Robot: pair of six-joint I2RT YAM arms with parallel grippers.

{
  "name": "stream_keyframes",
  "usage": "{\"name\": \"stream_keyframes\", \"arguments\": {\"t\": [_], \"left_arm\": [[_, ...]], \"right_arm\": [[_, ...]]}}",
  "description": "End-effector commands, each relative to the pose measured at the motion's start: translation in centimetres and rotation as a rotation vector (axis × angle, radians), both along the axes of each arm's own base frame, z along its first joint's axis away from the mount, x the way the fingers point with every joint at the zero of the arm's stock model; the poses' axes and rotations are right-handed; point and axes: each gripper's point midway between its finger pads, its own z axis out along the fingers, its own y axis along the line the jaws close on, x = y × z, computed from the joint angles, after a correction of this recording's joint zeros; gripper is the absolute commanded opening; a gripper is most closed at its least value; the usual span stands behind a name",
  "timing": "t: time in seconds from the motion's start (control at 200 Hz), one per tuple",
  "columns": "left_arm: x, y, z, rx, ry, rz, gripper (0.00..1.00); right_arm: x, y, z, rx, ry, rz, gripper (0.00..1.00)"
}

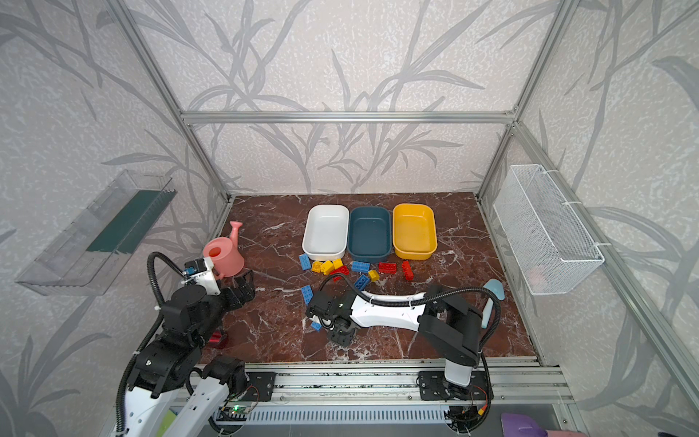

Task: Sort the legos into containers by color
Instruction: Pick up the lego from the bottom-center of the table, then place the lego in the container.

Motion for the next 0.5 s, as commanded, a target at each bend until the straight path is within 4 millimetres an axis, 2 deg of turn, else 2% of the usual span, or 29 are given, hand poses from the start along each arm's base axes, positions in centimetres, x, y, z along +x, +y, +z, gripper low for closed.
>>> {"name": "stream_keyframes", "arguments": {"t": [0.0, 0.145, 0.225, 0.235, 0.305, 0.455, 0.485, 0.495], "left_arm": [[-0.1, 0.0, 0.0, 0.004, 0.070, 0.007, 0.99], [0.0, 0.0, -0.2, 0.033, 0.202, 0.006, 0.99], [-0.1, -1.0, -0.4, 0.019, 0.253, -0.040, 0.99], [-0.1, -1.1, -0.5, 0.018, 0.260, -0.048, 0.99], [-0.2, -1.8, -1.0, 0.020, 0.304, -0.096, 0.99], [0.1, -1.7, -1.8, 0.046, 0.369, -0.081, 0.99], [0.2, -1.5, -2.0, 0.058, 0.380, -0.074, 0.99], [0.2, -1.4, -2.0, 0.062, 0.384, -0.069, 0.99]], "right_arm": [[1.2, 0.1, 4.5, 0.094, -0.031, -0.062, 0.23], [4.0, 0.4, 8.7, 0.190, -0.046, -0.164, 0.20], [5.6, 0.9, 10.7, 0.235, -0.054, -0.207, 0.18], [6.8, 0.5, 11.1, 0.245, -0.058, -0.241, 0.18], [8.8, 0.8, 12.6, 0.293, -0.059, -0.293, 0.18], [13.7, 2.2, 15.2, 0.427, -0.085, -0.360, 0.18], [14.8, 2.4, 16.2, 0.465, -0.105, -0.363, 0.18], [15.2, 2.6, 15.8, 0.459, -0.101, -0.369, 0.17]]}}
